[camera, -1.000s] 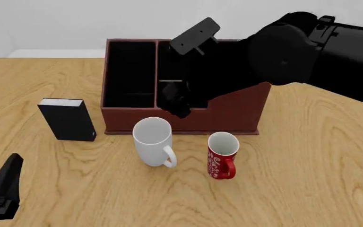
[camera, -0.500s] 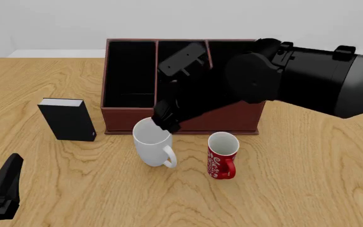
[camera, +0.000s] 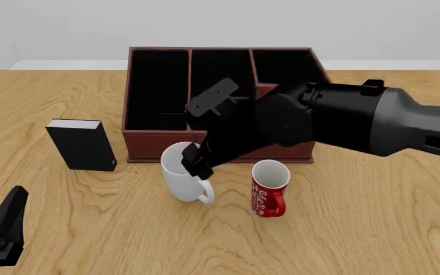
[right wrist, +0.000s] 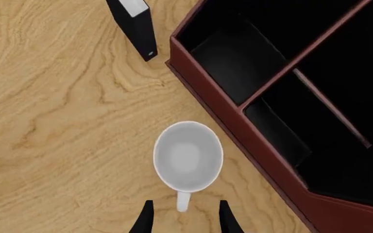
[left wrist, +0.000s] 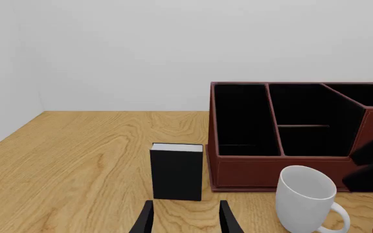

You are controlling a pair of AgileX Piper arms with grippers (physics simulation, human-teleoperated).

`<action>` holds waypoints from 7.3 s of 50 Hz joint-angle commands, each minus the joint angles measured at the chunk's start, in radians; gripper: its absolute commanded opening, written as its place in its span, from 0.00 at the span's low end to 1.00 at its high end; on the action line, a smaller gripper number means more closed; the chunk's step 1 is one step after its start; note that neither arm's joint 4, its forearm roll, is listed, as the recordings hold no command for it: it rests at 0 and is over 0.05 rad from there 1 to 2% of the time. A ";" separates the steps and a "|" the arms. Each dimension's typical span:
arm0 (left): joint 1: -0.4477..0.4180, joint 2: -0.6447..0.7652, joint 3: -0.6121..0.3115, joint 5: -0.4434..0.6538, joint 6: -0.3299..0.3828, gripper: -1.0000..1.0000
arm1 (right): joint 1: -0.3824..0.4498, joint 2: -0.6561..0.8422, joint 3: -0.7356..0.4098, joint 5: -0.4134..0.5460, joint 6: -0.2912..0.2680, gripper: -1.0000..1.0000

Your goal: Pick up the white mug and place it to the right of the caddy.

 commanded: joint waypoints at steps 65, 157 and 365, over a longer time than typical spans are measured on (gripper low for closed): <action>0.000 0.000 0.000 0.000 0.000 1.00 | 0.012 0.105 0.067 -0.070 0.060 1.00; 0.000 0.000 0.000 0.000 0.000 1.00 | -0.006 0.183 0.102 -0.125 0.065 0.00; 0.000 0.000 0.000 0.000 0.000 1.00 | -0.749 -1.026 0.129 0.295 -0.248 0.00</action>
